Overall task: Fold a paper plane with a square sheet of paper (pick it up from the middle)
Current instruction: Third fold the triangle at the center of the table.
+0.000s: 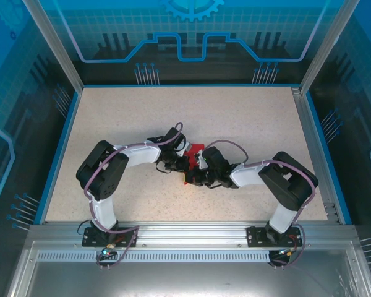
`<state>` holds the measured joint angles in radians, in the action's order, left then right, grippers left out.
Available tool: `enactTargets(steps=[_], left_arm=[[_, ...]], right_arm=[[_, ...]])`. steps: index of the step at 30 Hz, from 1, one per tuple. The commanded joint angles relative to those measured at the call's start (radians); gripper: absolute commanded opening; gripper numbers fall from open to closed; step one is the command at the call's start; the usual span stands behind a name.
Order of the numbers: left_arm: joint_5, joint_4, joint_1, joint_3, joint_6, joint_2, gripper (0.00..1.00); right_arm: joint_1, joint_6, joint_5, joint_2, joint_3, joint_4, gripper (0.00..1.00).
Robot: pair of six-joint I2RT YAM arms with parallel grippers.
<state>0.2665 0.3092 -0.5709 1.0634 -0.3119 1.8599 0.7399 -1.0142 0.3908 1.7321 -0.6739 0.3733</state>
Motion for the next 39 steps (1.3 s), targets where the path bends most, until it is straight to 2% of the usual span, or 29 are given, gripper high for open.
enactTargets(steps=[1, 17, 28, 34, 39], left_arm=[[0.004, 0.032, 0.008, -0.019, 0.015, 0.039, 0.08], [0.005, 0.025, 0.008, -0.020, 0.020, 0.047, 0.08], [0.002, 0.026, 0.008, -0.025, 0.022, 0.045, 0.08], [-0.001, 0.034, 0.008, -0.016, 0.026, 0.044, 0.07], [0.004, 0.033, 0.009, -0.014, 0.024, 0.044, 0.08]], right_arm=[[0.018, -0.001, 0.004, 0.039, -0.034, 0.010, 0.00], [0.001, -0.035, 0.021, 0.104, -0.002, 0.029, 0.00], [0.010, -0.002, -0.002, 0.000, -0.014, -0.050, 0.00], [0.029, 0.004, -0.006, 0.038, -0.048, -0.134, 0.00], [0.023, -0.023, 0.001, 0.086, -0.042, -0.131, 0.00]])
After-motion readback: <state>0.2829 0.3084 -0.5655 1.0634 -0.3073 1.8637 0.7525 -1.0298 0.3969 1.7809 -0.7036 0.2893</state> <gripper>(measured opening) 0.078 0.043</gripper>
